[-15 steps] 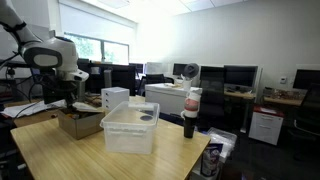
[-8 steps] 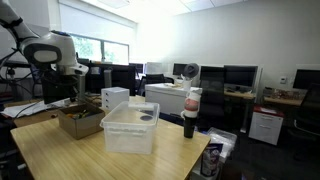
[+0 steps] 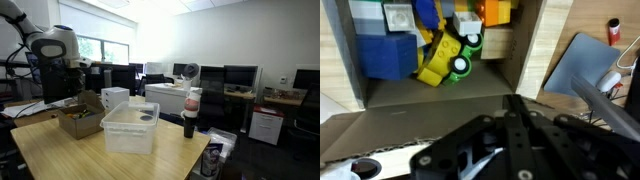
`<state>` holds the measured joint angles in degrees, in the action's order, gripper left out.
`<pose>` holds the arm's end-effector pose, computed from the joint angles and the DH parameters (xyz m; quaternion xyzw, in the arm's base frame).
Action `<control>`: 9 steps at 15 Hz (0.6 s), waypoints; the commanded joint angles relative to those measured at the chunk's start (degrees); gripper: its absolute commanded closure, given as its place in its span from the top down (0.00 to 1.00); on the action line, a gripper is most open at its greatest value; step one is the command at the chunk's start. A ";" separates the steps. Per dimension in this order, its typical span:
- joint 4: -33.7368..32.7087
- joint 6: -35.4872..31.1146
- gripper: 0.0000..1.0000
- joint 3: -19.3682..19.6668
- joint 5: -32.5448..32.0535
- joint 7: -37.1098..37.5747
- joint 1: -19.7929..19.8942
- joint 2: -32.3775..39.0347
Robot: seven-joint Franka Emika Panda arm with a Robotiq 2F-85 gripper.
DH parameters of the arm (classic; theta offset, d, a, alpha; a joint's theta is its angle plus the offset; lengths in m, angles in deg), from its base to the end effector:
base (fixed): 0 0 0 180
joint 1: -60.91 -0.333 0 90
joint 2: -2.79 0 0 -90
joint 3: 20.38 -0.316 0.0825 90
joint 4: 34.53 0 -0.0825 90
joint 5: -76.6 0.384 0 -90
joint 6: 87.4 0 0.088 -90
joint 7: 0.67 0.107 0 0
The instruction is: Open the box completely
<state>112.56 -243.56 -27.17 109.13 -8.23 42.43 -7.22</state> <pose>0.4266 0.1788 0.3570 -0.9754 -0.0443 -0.1370 0.1672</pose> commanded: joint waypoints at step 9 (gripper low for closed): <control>-24.88 4.52 0.03 0.82 -4.96 -2.63 9.85 23.73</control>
<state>93.96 -241.88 -25.42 107.35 -12.14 49.42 10.78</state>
